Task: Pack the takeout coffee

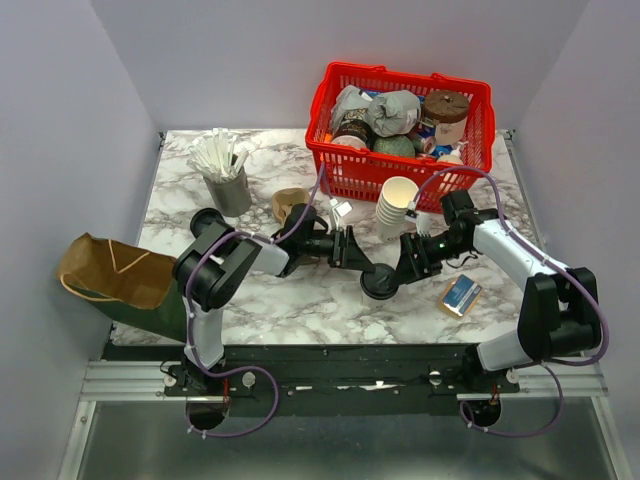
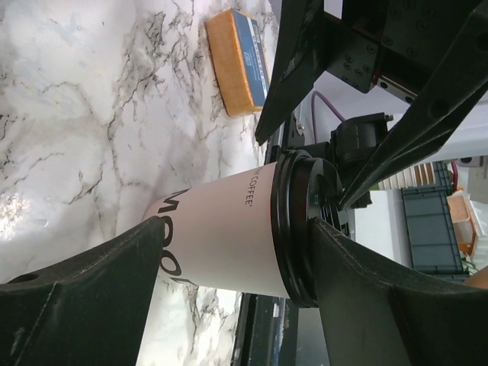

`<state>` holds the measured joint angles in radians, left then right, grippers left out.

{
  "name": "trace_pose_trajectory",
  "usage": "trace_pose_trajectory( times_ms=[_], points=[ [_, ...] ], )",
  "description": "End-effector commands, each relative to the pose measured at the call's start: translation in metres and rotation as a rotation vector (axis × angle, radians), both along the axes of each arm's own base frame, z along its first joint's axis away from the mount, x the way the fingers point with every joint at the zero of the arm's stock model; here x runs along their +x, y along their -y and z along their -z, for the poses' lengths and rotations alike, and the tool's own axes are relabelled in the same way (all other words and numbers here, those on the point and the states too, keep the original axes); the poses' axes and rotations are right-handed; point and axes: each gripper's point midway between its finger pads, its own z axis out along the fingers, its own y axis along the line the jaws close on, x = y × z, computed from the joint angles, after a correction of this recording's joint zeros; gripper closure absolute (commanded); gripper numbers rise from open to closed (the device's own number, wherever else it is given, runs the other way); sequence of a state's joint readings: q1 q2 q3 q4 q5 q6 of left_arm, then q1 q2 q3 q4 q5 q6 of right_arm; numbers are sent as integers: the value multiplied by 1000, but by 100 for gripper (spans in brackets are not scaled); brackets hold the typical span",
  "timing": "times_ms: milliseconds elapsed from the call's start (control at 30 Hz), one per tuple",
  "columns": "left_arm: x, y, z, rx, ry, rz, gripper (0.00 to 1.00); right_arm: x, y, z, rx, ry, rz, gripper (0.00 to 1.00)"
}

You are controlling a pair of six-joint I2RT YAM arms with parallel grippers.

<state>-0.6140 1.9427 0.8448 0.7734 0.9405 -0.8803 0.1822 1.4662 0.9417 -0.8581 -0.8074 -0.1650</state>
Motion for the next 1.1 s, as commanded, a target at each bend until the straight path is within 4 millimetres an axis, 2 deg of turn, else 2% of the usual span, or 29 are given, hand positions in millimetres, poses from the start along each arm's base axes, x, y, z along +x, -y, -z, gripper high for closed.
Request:
trace_pose_trajectory(
  times_ms=[0, 167, 300, 333, 400, 433, 500, 533, 667, 833, 1067],
  points=[
    [3, -26, 103, 285, -144, -145, 20, 8, 18, 27, -141, 37, -6, 19],
    [0, -28, 112, 287, -175, -152, 20, 9, 18, 28, -146, 31, 2, 19],
    [3, -20, 93, 219, -122, -124, 17, 9, 18, 25, -143, 39, -3, 19],
    [8, -15, 75, 154, -72, -115, 16, 10, 17, 21, -138, 51, -2, 19],
    [8, -12, 58, 101, -32, -110, 12, 11, 13, 12, -101, 73, -8, 18],
    [9, -8, 38, 39, 5, -96, 10, 14, 9, 8, -77, 100, -10, 17],
    [10, -6, 20, -21, 22, -91, 7, 17, 3, -6, -27, 135, 2, 13],
    [10, -4, 4, -76, 65, -77, 6, 20, 0, -10, -7, 161, 4, 11],
    [9, -2, -26, -164, 70, -51, 3, 21, -7, -24, 50, 189, 12, 5],
    [7, -3, -37, -181, 86, -48, 1, 21, -17, -36, 143, 196, 9, 4],
    [1, -12, -36, -130, 99, -53, 1, 29, -12, -28, 124, 201, 71, 5]
  ],
)
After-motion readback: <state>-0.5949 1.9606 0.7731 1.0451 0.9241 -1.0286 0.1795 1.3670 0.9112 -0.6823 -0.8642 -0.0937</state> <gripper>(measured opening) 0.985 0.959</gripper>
